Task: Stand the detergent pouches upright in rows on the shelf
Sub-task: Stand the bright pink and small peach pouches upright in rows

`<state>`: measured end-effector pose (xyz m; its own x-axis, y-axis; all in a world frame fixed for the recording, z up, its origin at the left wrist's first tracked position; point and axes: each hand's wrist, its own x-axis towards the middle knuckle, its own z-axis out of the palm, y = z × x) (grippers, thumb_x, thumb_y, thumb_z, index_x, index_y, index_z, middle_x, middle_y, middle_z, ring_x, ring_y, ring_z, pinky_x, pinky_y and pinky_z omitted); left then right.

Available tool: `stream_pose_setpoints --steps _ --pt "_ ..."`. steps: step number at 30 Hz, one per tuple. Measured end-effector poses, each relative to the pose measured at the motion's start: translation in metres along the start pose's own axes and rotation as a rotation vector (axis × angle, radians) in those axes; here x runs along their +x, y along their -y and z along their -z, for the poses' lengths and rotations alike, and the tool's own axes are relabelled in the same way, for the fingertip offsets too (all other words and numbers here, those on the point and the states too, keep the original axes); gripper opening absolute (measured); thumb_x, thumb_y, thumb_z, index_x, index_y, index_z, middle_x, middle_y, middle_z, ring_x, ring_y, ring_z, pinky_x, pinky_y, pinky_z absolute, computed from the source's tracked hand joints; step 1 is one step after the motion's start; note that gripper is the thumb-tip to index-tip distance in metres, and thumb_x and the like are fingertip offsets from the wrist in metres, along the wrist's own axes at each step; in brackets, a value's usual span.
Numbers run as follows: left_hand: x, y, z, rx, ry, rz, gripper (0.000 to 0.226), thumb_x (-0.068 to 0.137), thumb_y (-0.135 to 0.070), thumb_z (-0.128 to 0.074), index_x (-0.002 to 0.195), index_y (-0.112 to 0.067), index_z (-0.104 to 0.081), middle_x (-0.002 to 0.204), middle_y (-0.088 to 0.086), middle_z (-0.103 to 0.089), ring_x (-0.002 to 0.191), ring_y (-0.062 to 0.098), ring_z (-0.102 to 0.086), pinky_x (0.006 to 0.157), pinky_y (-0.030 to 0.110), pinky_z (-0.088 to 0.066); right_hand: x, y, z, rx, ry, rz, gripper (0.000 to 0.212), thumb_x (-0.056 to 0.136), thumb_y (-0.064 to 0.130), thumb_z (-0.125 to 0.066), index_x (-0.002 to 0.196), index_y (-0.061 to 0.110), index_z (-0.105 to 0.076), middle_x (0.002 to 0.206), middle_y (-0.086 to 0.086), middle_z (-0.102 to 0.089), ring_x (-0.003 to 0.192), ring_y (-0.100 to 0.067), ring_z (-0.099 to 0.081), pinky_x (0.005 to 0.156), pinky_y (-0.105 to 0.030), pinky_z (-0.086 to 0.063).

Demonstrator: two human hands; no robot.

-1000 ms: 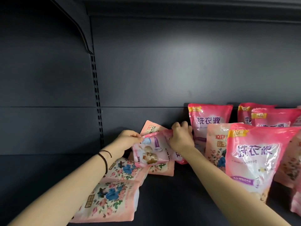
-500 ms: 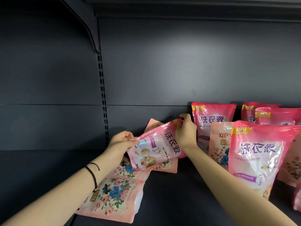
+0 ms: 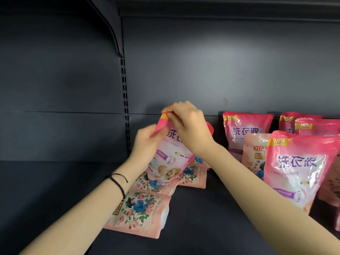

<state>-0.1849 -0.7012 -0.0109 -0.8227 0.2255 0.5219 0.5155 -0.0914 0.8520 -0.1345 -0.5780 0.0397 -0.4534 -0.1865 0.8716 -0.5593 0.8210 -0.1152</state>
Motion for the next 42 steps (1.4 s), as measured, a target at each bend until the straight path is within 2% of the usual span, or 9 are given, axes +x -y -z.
stream_pose_setpoints --steps 3,9,14,22,26,31,35,40,42 --pt "-0.005 -0.002 0.002 -0.124 -0.1 0.037 0.013 0.087 -0.025 -0.067 0.079 -0.025 -0.077 0.088 0.013 -0.074 0.084 0.027 -0.069 0.082 0.047 -0.054 -0.016 0.007 0.001 -0.006 -0.159 -0.142 0.03 0.089 0.004 -0.059 0.119 0.007 -0.061 0.114 -0.005 -0.065 0.11 -0.025 -0.054 0.096 -0.043 -0.041" --pt "-0.012 -0.013 0.014 -0.316 -0.195 0.1 0.032 0.084 -0.03 -0.069 0.089 0.002 -0.068 0.092 0.02 -0.072 0.083 0.033 -0.07 0.081 0.051 -0.056 -0.062 0.016 0.011 0.42 -0.297 -0.663 0.063 0.091 0.019 -0.062 0.145 0.02 -0.028 0.145 0.008 -0.035 0.13 -0.002 -0.037 0.111 -0.029 -0.032" --pt "-0.032 -0.032 -0.001 -0.48 -0.093 0.131 0.024 0.082 -0.026 -0.07 0.087 -0.002 -0.069 0.091 0.012 -0.073 0.082 0.023 -0.07 0.074 0.037 -0.059 -0.078 0.021 0.019 0.757 -0.206 -0.814 0.042 0.095 0.038 -0.051 0.109 -0.001 -0.057 0.092 -0.005 -0.062 0.077 -0.014 -0.058 0.074 -0.029 -0.048" --pt "-0.09 -0.04 -0.047 -0.551 -0.016 0.181 0.034 0.079 -0.029 -0.071 0.096 0.0 -0.069 0.096 0.015 -0.073 0.086 0.023 -0.071 0.071 0.032 -0.058 -0.137 0.025 0.065 0.951 -0.314 -0.807 0.046 0.092 0.039 -0.053 0.082 -0.005 -0.057 0.077 -0.012 -0.061 0.072 -0.022 -0.056 0.067 -0.029 -0.052" --pt "-0.118 -0.04 -0.095 -0.606 0.0 0.24 0.029 0.081 -0.028 -0.071 0.094 -0.002 -0.071 0.098 0.015 -0.073 0.087 0.024 -0.071 0.071 0.029 -0.057 -0.173 0.018 0.109 0.825 -0.361 -0.828 0.058 0.086 0.05 -0.055 0.07 -0.005 -0.043 0.06 -0.008 -0.038 0.055 -0.02 -0.033 0.049 -0.021 -0.034" --pt "-0.152 -0.05 -0.173 -0.63 0.105 0.203 0.019 0.087 -0.032 -0.067 0.093 -0.017 -0.076 0.102 0.012 -0.073 0.096 0.025 -0.07 0.08 0.032 -0.056 -0.218 -0.01 0.17 0.767 -0.35 -0.881 0.049 0.087 0.052 -0.053 0.081 0.004 -0.059 0.077 -0.013 -0.059 0.07 -0.023 -0.053 0.069 -0.037 -0.048" --pt "-0.162 -0.058 -0.214 -0.519 0.137 0.152 0.023 0.088 -0.033 -0.065 0.101 -0.015 -0.073 0.105 0.01 -0.072 0.103 0.025 -0.067 0.092 0.041 -0.052 -0.232 -0.028 0.209 0.654 -0.346 -0.887 0.043 0.085 0.056 -0.05 0.067 0.018 -0.057 0.064 0.004 -0.052 0.061 -0.008 -0.047 0.057 -0.023 -0.044" --pt "-0.163 -0.056 -0.202 0.121 0.234 -0.041 0.036 0.095 -0.036 -0.053 0.095 0.0 -0.062 0.09 0.024 -0.065 0.082 0.033 -0.063 0.079 0.051 -0.053 -0.241 -0.046 0.249 0.047 0.013 -0.746 0.064 0.084 0.067 -0.031 0.06 0.009 -0.043 0.046 0.007 -0.044 0.044 -0.009 -0.039 0.052 -0.034 -0.035" --pt "-0.165 -0.056 -0.183 0.439 0.312 -0.108 0.039 0.094 -0.044 -0.049 0.094 -0.009 -0.064 0.086 0.008 -0.067 0.078 0.025 -0.062 0.074 0.05 -0.052 -0.249 -0.048 0.266 -0.219 0.404 -0.689 0.061 0.087 0.068 -0.029 0.072 0.015 -0.056 0.061 0.005 -0.061 0.057 -0.016 -0.057 0.063 -0.037 -0.048"
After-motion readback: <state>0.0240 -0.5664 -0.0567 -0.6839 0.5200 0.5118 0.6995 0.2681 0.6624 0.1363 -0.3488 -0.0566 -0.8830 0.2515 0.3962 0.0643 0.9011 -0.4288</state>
